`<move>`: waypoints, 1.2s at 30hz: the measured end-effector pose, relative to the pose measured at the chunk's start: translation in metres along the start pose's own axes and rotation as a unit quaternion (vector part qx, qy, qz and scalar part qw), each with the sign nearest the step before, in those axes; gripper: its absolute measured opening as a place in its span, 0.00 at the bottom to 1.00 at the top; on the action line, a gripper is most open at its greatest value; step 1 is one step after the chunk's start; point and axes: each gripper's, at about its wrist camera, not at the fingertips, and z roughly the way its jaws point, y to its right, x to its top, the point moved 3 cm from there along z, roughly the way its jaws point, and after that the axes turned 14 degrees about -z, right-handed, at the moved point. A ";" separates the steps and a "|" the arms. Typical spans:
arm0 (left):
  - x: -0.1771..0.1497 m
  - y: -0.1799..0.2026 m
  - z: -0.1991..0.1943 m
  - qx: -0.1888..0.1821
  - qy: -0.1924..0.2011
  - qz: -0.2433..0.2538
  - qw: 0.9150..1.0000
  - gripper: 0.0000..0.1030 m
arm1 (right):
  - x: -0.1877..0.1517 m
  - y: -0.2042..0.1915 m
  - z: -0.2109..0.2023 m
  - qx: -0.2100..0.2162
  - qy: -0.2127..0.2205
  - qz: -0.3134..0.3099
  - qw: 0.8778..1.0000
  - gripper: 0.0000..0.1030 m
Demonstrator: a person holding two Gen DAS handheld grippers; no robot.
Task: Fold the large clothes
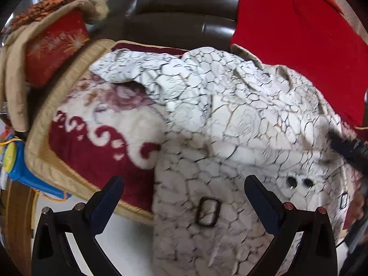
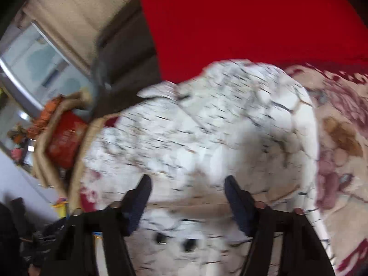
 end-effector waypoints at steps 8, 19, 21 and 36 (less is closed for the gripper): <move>0.018 0.013 0.059 -0.033 -0.051 -0.040 0.997 1.00 | -0.030 0.008 0.024 0.004 -0.057 0.001 0.998 0.42; -0.010 0.032 0.104 0.007 -0.067 0.008 0.998 1.00 | -0.037 0.004 0.051 0.017 -0.067 0.018 0.997 0.43; -0.016 0.028 0.102 0.000 -0.056 -0.002 0.998 1.00 | -0.036 0.007 0.048 0.024 -0.070 0.032 0.997 0.43; 0.088 -0.075 0.046 -0.009 0.012 -0.065 0.998 1.00 | -0.040 0.005 0.055 0.036 -0.056 0.009 0.998 0.55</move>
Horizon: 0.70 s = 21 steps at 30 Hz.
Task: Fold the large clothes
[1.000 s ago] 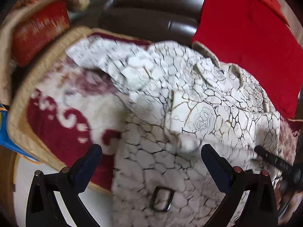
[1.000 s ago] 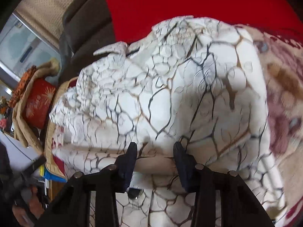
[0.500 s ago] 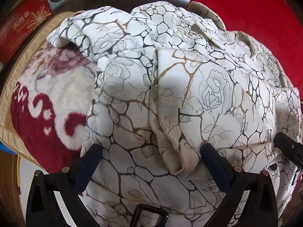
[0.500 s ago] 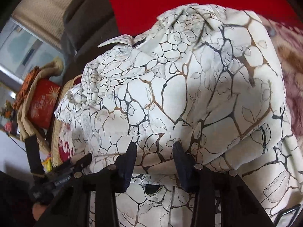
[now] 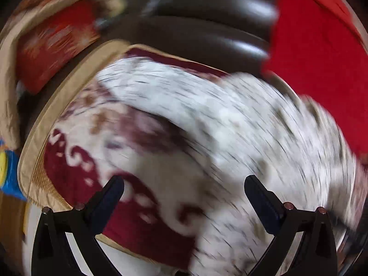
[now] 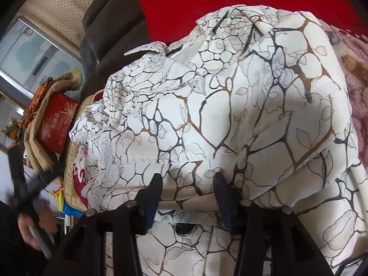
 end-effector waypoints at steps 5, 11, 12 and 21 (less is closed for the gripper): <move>0.074 -0.052 0.054 -0.007 -0.011 -0.113 0.993 1.00 | 0.001 -0.011 0.002 -0.009 -0.002 -0.033 0.999 0.65; 0.136 -0.080 0.114 -0.048 -0.028 -0.218 0.974 1.00 | 0.002 -0.009 0.003 0.005 -0.008 -0.032 0.999 0.66; 0.140 -0.080 0.118 -0.057 -0.028 -0.229 0.971 1.00 | 0.002 -0.008 0.003 0.010 -0.008 -0.030 0.999 0.66; 0.165 -0.078 0.151 -0.083 -0.036 -0.260 0.961 0.06 | 0.002 -0.007 0.003 0.024 -0.005 -0.023 0.999 0.66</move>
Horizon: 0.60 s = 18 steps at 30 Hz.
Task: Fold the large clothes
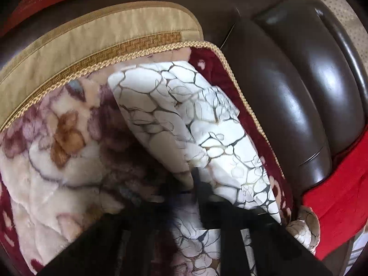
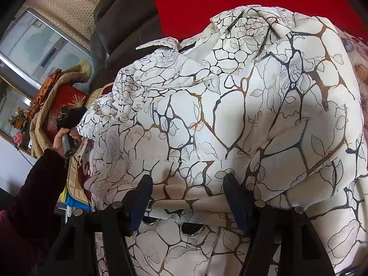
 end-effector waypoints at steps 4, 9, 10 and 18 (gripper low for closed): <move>-0.006 0.027 -0.039 -0.037 0.047 0.075 0.995 0.04 | -0.002 0.001 -0.005 0.008 0.015 0.018 1.000 0.64; -0.043 0.085 -0.113 -0.078 0.076 0.194 0.975 0.03 | -0.002 0.004 -0.020 0.029 0.050 0.048 0.997 0.64; -0.055 0.097 -0.131 -0.092 0.078 0.217 0.969 0.03 | -0.002 0.004 -0.024 0.030 0.056 0.050 0.997 0.64; -0.205 0.199 -0.231 -0.168 0.041 0.401 0.900 0.03 | -0.002 0.012 -0.075 0.019 0.120 0.068 0.990 0.64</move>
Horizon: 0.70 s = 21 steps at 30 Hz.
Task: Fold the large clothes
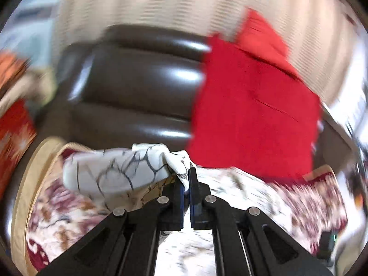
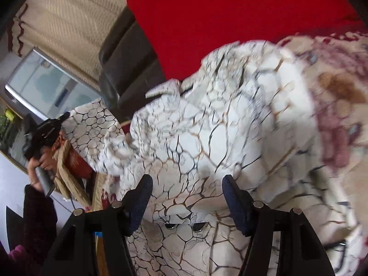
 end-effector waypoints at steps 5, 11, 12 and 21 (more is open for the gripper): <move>-0.070 0.124 0.005 -0.059 -0.084 0.125 0.987 0.08 | 0.008 0.012 -0.044 -0.014 0.044 0.013 0.999 0.67; -0.141 0.145 -0.007 -0.079 -0.130 0.193 0.969 0.66 | 0.007 0.032 -0.078 -0.028 0.066 0.043 0.996 0.71; -0.140 0.135 -0.001 -0.073 -0.129 0.191 0.970 0.66 | 0.007 0.033 -0.080 -0.029 0.067 0.045 0.996 0.72; -0.122 -0.023 0.029 0.083 -0.112 0.023 0.990 0.67 | 0.017 0.028 -0.048 -0.025 0.034 0.065 0.997 0.73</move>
